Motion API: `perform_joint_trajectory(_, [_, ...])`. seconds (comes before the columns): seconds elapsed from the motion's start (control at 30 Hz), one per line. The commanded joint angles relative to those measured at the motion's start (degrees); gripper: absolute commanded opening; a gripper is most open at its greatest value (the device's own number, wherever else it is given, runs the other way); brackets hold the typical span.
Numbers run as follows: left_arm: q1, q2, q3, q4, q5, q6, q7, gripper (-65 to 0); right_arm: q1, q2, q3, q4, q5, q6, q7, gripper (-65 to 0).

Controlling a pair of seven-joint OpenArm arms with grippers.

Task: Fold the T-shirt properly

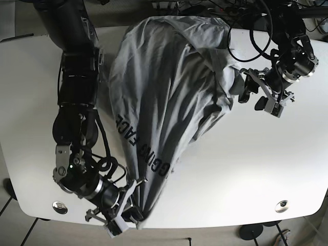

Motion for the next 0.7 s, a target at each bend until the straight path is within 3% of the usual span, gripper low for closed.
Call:
perform_joint_trajectory(0.03, [-0.5,-0.6,-0.2,1.0,-1.3,-0.1,-0.8,-30.0,7.2,0.5,0.3,-1.1,0.6,-0.08,2.0,-63.3])
perform_joint_trajectory(0.4, [0.7,-0.3,1.6,0.6,-0.8,-0.1,-1.3,-29.7,28.1,0.0,0.2,-11.8,1.3,-0.08,2.1,-63.3])
perform_joint_trajectory(0.63, [-4.2,3.8,3.1,-2.0,-0.8,15.4,-7.0,-29.4,28.0,-1.2,0.2,-11.7,1.3,0.28,2.0,-63.3])
perform_joint_trajectory(0.7, [-6.6,3.8,7.3,-4.7,-0.8,19.4,-9.8,-24.0,27.3,-1.2,0.2,-11.7,1.3,0.28,2.0,-63.3])
